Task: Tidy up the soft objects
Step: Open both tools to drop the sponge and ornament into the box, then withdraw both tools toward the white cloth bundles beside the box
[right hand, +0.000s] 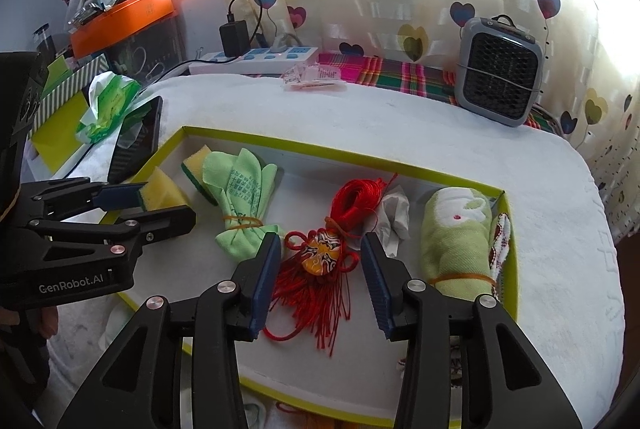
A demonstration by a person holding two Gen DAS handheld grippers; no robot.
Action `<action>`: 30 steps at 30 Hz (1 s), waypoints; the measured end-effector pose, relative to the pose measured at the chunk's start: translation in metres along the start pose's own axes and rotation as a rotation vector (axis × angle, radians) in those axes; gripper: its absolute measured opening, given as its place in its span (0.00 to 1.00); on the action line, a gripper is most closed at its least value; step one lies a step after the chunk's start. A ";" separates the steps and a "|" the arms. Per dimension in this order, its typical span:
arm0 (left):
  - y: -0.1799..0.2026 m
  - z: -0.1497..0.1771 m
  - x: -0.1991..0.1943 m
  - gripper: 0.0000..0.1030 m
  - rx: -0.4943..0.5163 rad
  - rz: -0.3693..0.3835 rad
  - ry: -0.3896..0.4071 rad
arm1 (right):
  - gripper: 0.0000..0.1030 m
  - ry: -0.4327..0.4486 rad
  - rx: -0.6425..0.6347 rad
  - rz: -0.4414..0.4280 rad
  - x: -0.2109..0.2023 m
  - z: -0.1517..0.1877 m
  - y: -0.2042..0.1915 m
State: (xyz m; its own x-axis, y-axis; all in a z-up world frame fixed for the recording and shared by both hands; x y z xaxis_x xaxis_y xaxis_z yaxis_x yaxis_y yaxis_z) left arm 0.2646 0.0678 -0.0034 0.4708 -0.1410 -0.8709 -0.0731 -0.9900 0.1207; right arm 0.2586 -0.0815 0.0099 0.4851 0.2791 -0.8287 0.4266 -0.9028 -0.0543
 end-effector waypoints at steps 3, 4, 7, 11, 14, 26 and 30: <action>-0.001 0.000 -0.005 0.51 0.000 -0.007 0.013 | 0.46 0.010 0.003 -0.001 -0.004 0.001 -0.001; -0.001 0.001 -0.007 0.51 -0.003 -0.004 0.014 | 0.47 0.012 0.004 -0.001 -0.005 0.002 -0.001; 0.000 0.004 -0.013 0.51 -0.006 -0.005 0.023 | 0.47 0.014 0.009 -0.003 -0.008 0.004 -0.002; 0.001 0.009 -0.019 0.51 -0.005 -0.011 0.022 | 0.47 0.021 0.013 -0.007 -0.013 0.007 -0.005; 0.001 0.013 -0.025 0.51 -0.003 -0.028 0.035 | 0.48 0.030 0.020 -0.011 -0.017 0.009 -0.007; 0.001 0.035 -0.042 0.51 -0.023 -0.017 0.051 | 0.48 0.056 0.043 -0.020 -0.036 0.020 -0.013; 0.001 0.041 -0.045 0.51 -0.033 -0.012 0.049 | 0.48 0.064 0.046 -0.021 -0.042 0.025 -0.015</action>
State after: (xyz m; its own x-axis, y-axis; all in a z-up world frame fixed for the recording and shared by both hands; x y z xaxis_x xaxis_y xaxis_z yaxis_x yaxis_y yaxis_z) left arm 0.2075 0.0738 0.0160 0.5141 -0.1288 -0.8480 -0.0384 -0.9911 0.1273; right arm 0.2130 -0.0877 0.0320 0.5249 0.3176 -0.7897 0.4023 -0.9102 -0.0987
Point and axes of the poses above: each gripper's, at about its wrist camera, not at the fingertips, and x roughly the way its jaws point, y to its right, z to its underside, the point moved 5 cm from there along x, roughly the way its jaws point, and after that the axes turned 9 degrees about -y, right-handed, at the moved point
